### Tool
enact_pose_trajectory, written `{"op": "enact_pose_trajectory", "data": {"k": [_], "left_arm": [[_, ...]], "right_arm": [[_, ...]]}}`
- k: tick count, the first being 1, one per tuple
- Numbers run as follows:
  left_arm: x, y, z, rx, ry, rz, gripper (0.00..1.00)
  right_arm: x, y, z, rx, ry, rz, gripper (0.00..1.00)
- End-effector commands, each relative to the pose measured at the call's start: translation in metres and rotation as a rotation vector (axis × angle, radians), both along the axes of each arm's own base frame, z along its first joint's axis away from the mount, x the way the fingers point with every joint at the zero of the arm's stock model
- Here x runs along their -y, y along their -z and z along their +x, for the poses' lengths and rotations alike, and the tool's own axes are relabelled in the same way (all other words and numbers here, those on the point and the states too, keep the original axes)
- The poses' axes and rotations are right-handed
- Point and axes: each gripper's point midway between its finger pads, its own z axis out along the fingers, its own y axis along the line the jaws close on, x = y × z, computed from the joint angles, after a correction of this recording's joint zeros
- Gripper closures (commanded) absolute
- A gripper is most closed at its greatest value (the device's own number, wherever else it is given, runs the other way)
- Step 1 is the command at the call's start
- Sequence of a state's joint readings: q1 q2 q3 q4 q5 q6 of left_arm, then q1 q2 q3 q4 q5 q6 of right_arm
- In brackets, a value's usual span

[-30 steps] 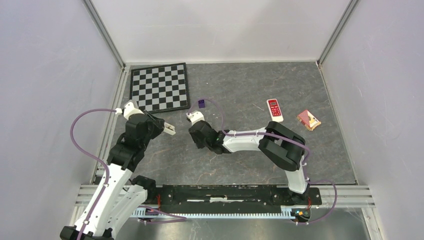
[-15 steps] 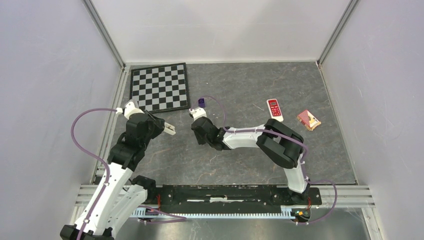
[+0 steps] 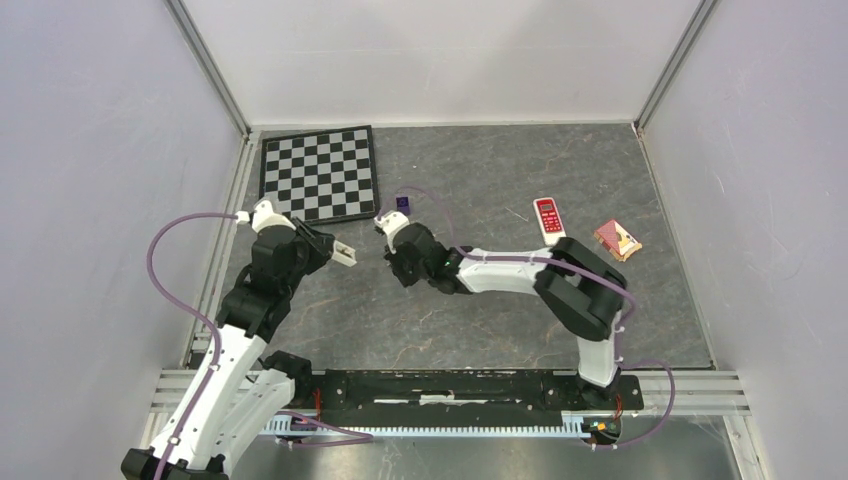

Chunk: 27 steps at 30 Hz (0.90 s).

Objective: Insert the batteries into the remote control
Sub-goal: Pick up the battery from the center of the board, then load the battery into the remote control.

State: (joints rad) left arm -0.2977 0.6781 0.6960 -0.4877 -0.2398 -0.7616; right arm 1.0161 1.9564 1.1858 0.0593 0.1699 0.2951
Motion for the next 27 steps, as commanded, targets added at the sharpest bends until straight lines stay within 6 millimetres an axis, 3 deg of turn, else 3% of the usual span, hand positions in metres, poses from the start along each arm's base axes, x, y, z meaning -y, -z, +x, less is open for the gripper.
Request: {"op": "enact_pose_trajectory", "data": {"k": [1,7,15,18,23,27], "left_arm": [[0.020,-0.024,0.008,0.113,0.131,-0.013,0.98],[0.041,-0.038,0.005,0.177,0.257,-0.036,0.98],[0.105,-0.072,-0.013,0.312,0.653,-0.163,0.98],[0.129,-0.075,-0.025,0.299,0.805,-0.246,0.98],[0.145,-0.085,-0.035,0.342,0.920,-0.345,0.98],[0.149,-0.086,-0.036,0.341,0.914,-0.434,0.98]], "right_arm": [[0.000,-0.080,-0.005,0.083,-0.212,0.175,1.00],[0.033,-0.137,-0.045,0.103,-0.487,0.426,1.00],[0.061,-0.215,-0.114,0.260,-0.798,0.582,1.00],[0.069,-0.231,-0.131,0.309,-0.870,0.608,1.00],[0.074,-0.240,-0.135,0.313,-0.857,0.623,1.00],[0.070,-0.253,-0.106,0.258,-0.650,0.612,1.00]]}}
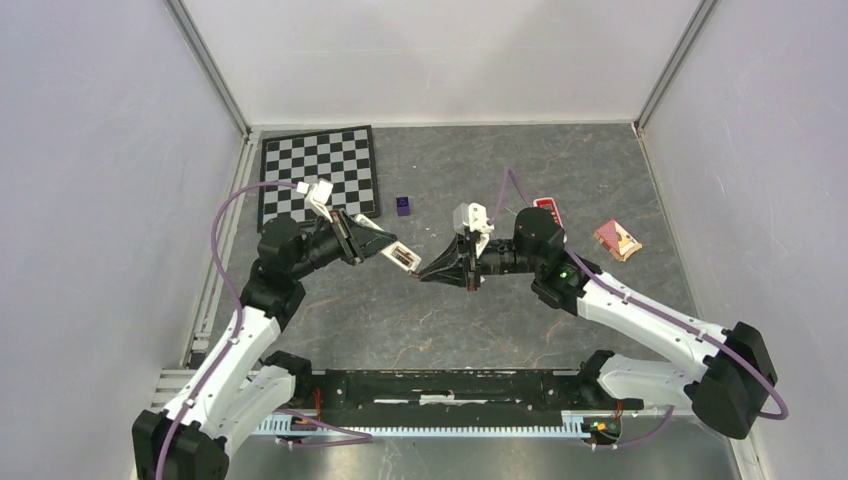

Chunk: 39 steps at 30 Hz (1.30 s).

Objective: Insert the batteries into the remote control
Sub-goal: Load the battery into the remote control.

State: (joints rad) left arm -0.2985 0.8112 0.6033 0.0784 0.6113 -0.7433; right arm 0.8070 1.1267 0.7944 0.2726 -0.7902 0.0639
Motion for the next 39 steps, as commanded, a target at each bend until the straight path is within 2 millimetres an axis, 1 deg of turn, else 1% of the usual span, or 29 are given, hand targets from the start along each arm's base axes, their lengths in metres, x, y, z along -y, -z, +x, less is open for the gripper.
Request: {"op": "enact_pose_trajectory", "data": {"k": [1,3,5,8,10,13,15,18,22,27,33,39], "left_arm": [[0.012,-0.029,-0.011,0.032,0.087,-0.152,0.98],[0.012,-0.019,-0.007,-0.033,0.069,-0.158,0.98],[0.014,-0.014,-0.007,-0.072,0.078,-0.186,0.98],[0.018,-0.006,-0.009,-0.118,0.106,-0.232,0.98],[0.020,-0.001,-0.010,-0.147,0.119,-0.247,0.98],[0.020,0.004,-0.010,-0.169,0.118,-0.244,0.98],[0.020,0.005,-0.009,-0.176,0.111,-0.235,0.98],[0.019,0.008,-0.007,-0.188,0.096,-0.225,0.98],[0.017,0.010,-0.004,-0.171,0.081,-0.200,0.98],[0.017,0.009,-0.004,-0.163,0.083,-0.183,0.98],[0.016,0.010,-0.001,-0.171,0.071,-0.181,0.98],[0.016,0.007,0.000,-0.160,0.064,-0.181,0.98]], "right_arm": [[-0.003,-0.017,0.031,-0.098,0.188,-0.024,1.00],[-0.002,-0.014,0.046,-0.138,0.291,-0.069,1.00],[0.000,-0.009,0.055,-0.156,0.368,-0.108,1.00],[0.001,0.002,0.059,-0.130,0.437,-0.179,1.00],[-0.001,0.004,0.058,-0.116,0.445,-0.204,1.00],[-0.008,0.000,0.053,-0.111,0.441,-0.220,1.00],[-0.009,0.000,0.054,-0.101,0.459,-0.248,1.00],[-0.007,0.006,0.056,-0.100,0.492,-0.297,1.00],[-0.010,0.013,0.053,-0.095,0.488,-0.344,1.00],[-0.010,0.016,0.055,-0.086,0.522,-0.377,1.00],[-0.015,0.023,0.050,-0.080,0.501,-0.410,1.00],[-0.014,0.028,0.053,-0.083,0.526,-0.431,1.00]]}}
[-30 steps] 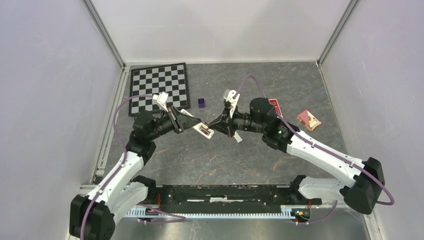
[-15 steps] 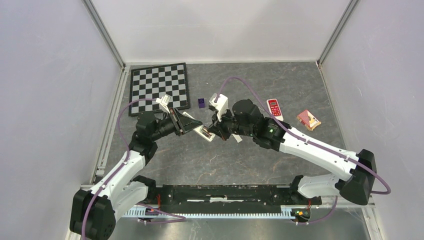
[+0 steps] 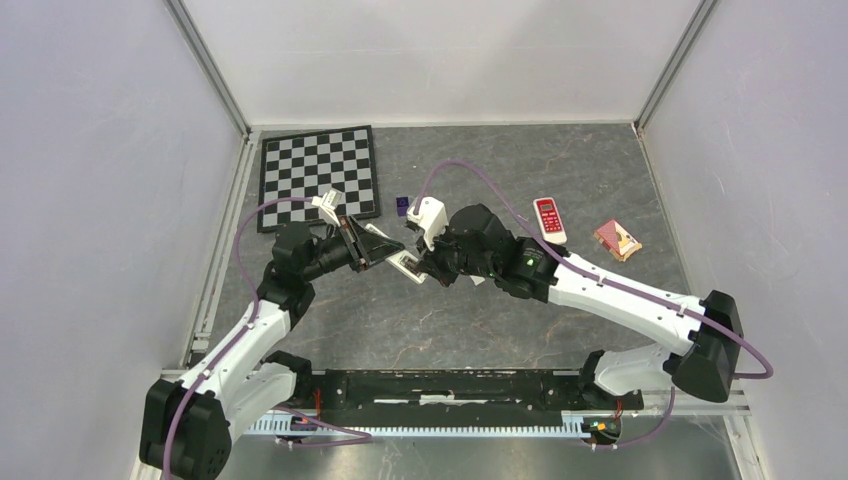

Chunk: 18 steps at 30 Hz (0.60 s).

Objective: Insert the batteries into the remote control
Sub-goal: Load the battery into the remote control.

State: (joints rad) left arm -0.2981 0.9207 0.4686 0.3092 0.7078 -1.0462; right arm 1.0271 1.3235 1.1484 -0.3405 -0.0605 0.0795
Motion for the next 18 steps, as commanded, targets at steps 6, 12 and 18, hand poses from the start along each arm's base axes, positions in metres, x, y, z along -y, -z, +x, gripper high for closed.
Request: {"op": "enact_pose_trajectory", "data": {"k": [6,12,18], "left_arm": [[-0.001,-0.026,0.006,0.105,-0.011,-0.003,0.98],[0.002,-0.032,0.004,0.108,0.014,-0.028,0.98],[0.003,-0.034,0.001,0.096,0.022,-0.046,0.98]], "right_arm": [[-0.001,-0.015,0.008,0.031,0.033,0.004,1.00],[-0.006,-0.009,0.011,0.024,0.032,-0.018,1.00],[-0.012,-0.009,0.016,0.017,0.040,-0.030,1.00]]}}
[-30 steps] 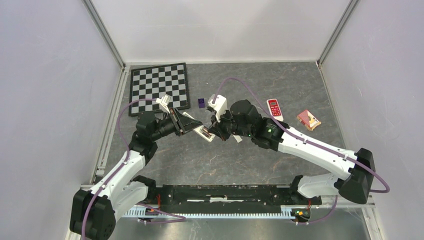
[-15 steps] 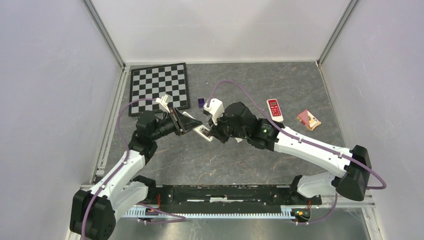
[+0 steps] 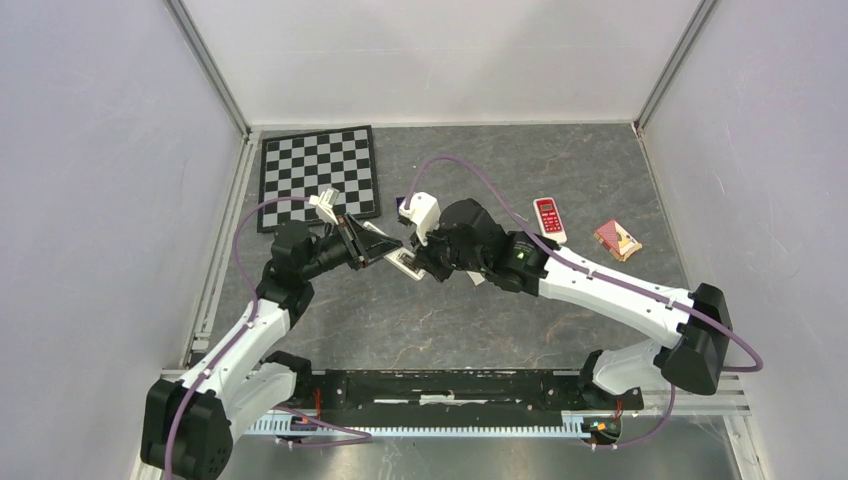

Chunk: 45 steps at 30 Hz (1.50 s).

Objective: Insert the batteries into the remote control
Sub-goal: Load the battery into the remote control.

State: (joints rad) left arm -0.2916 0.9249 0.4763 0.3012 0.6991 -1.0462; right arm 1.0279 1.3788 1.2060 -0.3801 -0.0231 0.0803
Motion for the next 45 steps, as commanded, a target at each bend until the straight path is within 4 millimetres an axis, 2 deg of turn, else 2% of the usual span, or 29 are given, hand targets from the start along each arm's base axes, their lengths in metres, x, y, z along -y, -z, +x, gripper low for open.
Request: {"op": "enact_pose_trajectory", "data": {"k": [1,10,20,25,32,37,42,45], "left_arm": [[0.004,-0.034,-0.001,0.100,0.028,-0.049,0.98],[-0.003,-0.027,0.011,0.089,-0.062,-0.029,0.98],[0.000,-0.030,0.004,0.087,-0.016,-0.042,0.98],[0.003,-0.028,0.002,0.060,0.006,-0.051,0.98],[0.002,-0.022,0.006,0.007,-0.015,-0.046,0.98],[0.003,-0.015,0.011,-0.040,-0.020,-0.052,0.98],[0.004,-0.010,0.011,-0.078,-0.022,-0.055,0.98],[0.003,-0.006,0.012,-0.096,-0.029,-0.056,0.98]], "right_arm": [[-0.008,-0.012,0.006,0.019,0.008,0.007,1.00],[0.003,-0.001,0.006,0.013,0.033,-0.042,1.00],[-0.011,-0.007,0.018,0.032,0.037,-0.046,0.99],[-0.016,-0.006,0.021,0.032,0.034,-0.058,0.89],[-0.010,-0.006,0.021,0.031,0.053,-0.065,0.69],[-0.009,-0.011,0.021,0.032,0.062,-0.051,0.65],[-0.012,-0.019,0.020,0.025,0.066,-0.022,0.57],[-0.013,-0.022,0.021,0.018,0.076,-0.010,0.56]]}}
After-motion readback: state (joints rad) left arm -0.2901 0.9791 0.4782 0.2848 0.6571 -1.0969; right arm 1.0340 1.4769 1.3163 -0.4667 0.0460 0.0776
